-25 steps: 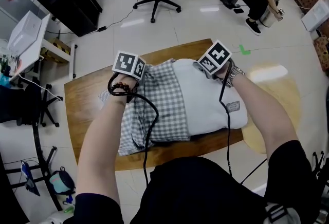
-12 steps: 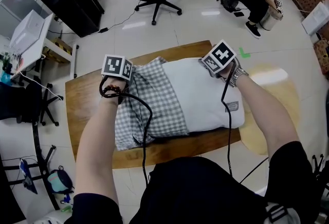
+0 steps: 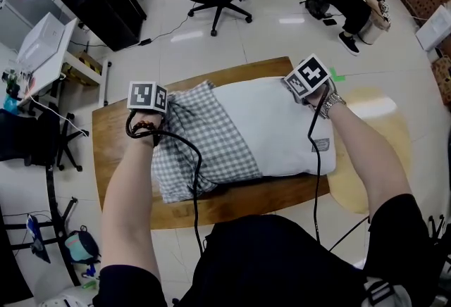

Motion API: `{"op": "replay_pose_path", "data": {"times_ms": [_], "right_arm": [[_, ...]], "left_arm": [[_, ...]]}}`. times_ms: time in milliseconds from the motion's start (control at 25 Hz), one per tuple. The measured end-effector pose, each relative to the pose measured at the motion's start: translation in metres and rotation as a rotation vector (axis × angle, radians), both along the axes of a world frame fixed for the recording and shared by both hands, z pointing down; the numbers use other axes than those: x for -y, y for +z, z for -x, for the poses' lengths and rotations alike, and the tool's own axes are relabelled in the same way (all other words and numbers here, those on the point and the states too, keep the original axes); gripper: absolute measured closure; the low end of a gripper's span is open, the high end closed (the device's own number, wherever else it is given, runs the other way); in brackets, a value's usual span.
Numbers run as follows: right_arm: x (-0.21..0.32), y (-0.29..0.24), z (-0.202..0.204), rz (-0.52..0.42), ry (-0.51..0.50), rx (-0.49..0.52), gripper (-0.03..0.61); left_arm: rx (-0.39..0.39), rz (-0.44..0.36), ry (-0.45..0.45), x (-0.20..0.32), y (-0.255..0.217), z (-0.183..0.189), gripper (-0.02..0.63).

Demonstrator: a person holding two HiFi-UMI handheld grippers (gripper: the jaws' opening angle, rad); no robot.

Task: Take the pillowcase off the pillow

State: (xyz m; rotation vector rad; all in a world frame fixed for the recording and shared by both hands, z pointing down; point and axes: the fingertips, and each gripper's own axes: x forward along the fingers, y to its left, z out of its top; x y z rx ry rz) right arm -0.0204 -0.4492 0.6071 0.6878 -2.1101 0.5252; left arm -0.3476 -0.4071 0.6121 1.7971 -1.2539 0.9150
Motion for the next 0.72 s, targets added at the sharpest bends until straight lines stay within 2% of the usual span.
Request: {"op": "replay_pose_path", "data": {"times_ms": [320,520,640,720], "right_arm": [[0.001,0.004,-0.007,-0.033,0.016,-0.018,0.566],[-0.004,0.002,0.001,-0.068,-0.010,0.010,0.557],[-0.007,0.001,0.005,-0.113,-0.032,0.032,0.487],[-0.010,0.000,0.006,-0.143,-0.041,0.048,0.433]], "left_arm": [[-0.019,-0.010,-0.036,-0.009,-0.002,0.009,0.604],[-0.035,-0.039,-0.006,-0.015,-0.008,-0.004,0.604],[-0.046,-0.079,0.008,-0.019,-0.013,-0.014,0.597],[-0.044,-0.123,0.012,-0.020,-0.019,-0.019,0.557]]}}
